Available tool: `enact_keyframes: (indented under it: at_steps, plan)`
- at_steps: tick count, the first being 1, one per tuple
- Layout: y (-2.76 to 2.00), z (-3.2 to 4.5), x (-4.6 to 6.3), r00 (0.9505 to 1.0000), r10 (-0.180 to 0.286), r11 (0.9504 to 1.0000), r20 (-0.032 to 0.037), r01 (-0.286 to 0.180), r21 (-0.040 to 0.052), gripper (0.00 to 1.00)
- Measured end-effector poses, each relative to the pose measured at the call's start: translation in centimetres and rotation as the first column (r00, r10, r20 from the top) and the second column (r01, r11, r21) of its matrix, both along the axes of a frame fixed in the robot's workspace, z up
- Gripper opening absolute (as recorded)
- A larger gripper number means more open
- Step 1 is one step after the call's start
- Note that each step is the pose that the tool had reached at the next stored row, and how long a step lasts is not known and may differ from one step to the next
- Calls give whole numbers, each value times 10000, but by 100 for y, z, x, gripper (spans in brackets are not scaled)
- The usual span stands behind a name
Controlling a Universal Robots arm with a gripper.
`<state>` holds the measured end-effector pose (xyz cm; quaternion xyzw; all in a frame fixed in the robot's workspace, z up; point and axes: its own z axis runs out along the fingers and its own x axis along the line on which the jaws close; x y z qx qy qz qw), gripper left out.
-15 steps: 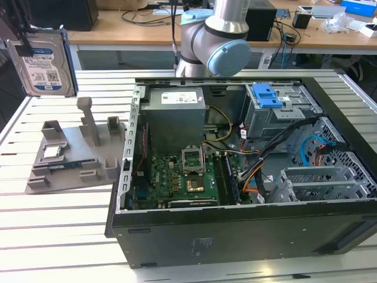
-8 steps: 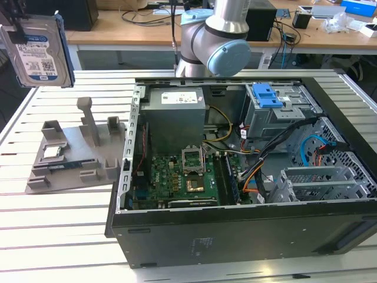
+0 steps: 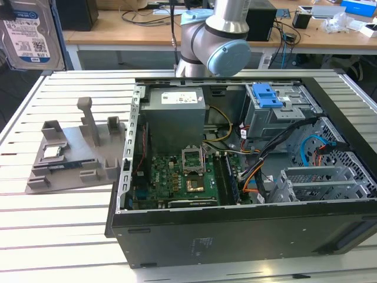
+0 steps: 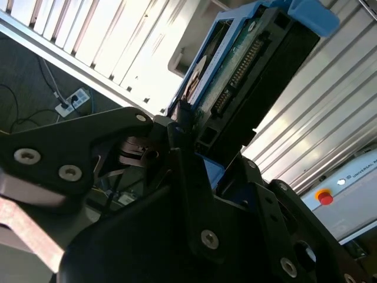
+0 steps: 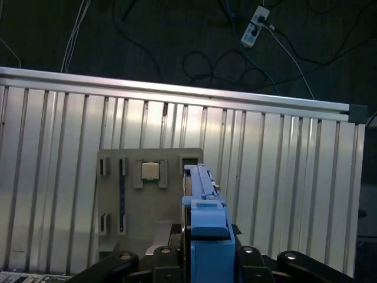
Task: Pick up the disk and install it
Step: 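Pick up the disk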
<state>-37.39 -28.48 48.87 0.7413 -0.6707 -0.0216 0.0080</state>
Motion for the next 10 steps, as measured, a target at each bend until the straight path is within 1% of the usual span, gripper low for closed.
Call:
enact_keyframes:
  at_steps: [4, 6, 10]
  plan:
    - [0, 94, 0, 10000, 0, 10000, -1, 0, -1, 37]
    - [0, 122, 0, 10000, 0, 10000, -1, 0, 0, 37]
    - [0, 153, 0, 10000, 0, 10000, -2, 0, -1, 37]
